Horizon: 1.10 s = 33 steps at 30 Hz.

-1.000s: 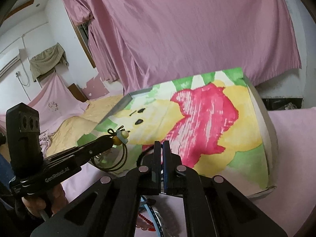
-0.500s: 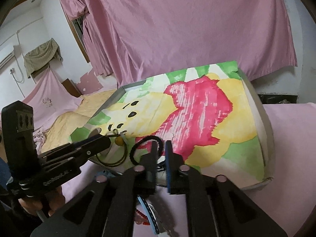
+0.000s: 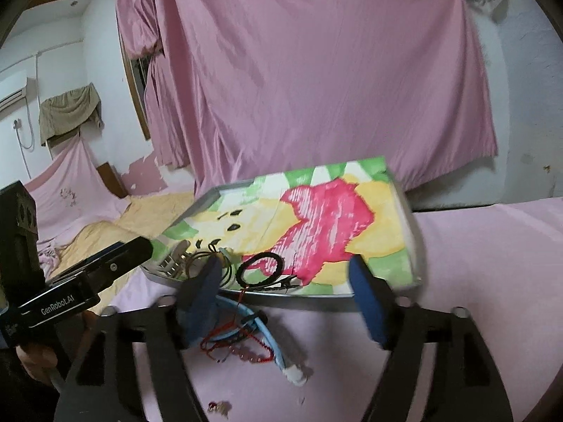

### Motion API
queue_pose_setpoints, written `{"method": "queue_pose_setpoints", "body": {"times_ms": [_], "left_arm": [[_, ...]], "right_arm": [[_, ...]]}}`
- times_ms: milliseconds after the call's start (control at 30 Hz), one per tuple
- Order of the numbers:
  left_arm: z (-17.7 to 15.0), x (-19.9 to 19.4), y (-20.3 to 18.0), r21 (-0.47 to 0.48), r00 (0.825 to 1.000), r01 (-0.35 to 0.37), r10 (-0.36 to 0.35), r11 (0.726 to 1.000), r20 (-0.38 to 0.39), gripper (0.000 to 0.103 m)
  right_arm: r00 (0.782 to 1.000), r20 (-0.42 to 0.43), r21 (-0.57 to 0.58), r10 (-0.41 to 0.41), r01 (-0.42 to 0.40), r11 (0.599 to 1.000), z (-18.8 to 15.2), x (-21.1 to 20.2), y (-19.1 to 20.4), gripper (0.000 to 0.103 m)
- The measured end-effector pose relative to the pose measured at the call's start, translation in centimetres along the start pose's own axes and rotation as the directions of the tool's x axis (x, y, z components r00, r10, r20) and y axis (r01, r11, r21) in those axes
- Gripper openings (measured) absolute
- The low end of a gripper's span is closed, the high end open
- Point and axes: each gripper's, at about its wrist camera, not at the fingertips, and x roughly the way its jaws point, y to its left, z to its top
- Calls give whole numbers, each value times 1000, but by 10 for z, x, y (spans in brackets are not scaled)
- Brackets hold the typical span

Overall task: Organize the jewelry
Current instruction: 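Lower both items into the tray and open both tools, then withdraw both tools from the tray back over the table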

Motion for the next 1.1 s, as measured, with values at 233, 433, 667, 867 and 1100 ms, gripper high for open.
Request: {"method": "queue_pose_setpoints", "body": {"times_ms": [233, 433, 667, 867, 1100], "left_arm": [[-17, -38, 2, 9, 997, -4, 3, 1000, 83, 102], [-33, -63, 2, 28, 994, -10, 7, 1000, 111, 102], [-52, -82, 7, 26, 994, 2, -4, 1000, 113, 102], [-68, -93, 9, 30, 995, 9, -12, 999, 104, 102], [-85, -94, 7, 46, 998, -18, 15, 999, 55, 102]], "right_arm": [[993, 107, -10, -40, 41, 999, -15, -46, 5, 97], [986, 158, -23, -59, 64, 998, -32, -73, 10, 100], [981, 183, -46, -60, 69, 997, -54, -94, 12, 100], [983, 171, -67, -64, 76, 995, -69, -102, 14, 100], [992, 108, -80, -69, 78, 994, -84, -100, 15, 100]]}}
